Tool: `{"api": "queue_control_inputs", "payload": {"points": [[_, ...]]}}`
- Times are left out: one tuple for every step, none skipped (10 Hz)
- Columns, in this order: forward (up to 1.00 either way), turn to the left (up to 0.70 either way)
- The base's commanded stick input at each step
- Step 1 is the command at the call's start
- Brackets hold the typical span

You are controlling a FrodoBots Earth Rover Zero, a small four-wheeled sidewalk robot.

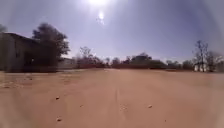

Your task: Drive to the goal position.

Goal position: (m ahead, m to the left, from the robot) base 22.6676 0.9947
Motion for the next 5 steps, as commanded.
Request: {"api": "queue_control_inputs", "payload": {"points": [[0.85,-0.34],[0.85,-0.34],[0.85,0.0],[0.85,0.0],[0.85,0.0]]}}
